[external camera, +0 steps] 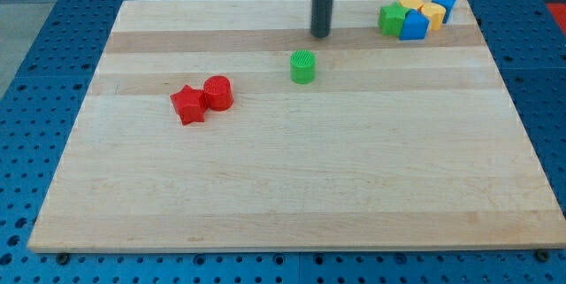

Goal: Push the green circle below the green star

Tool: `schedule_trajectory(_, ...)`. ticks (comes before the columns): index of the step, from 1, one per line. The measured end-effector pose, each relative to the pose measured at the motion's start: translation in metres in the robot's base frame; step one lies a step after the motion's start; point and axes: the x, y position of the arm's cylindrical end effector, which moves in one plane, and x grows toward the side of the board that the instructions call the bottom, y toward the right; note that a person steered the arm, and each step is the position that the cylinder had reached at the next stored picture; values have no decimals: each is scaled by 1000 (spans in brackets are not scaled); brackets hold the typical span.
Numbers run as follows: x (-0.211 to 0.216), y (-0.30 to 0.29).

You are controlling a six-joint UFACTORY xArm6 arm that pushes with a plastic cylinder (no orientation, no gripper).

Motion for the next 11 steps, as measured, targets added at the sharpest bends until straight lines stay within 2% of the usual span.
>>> schedule_trajectory(2, 42, -73)
schedule_trajectory(3, 61, -73)
schedule_trajectory(5, 76, -41)
schedule_trajectory(7, 83, 15)
schedule_trajectory(9, 123, 48)
schedule_trajectory(11, 125, 114)
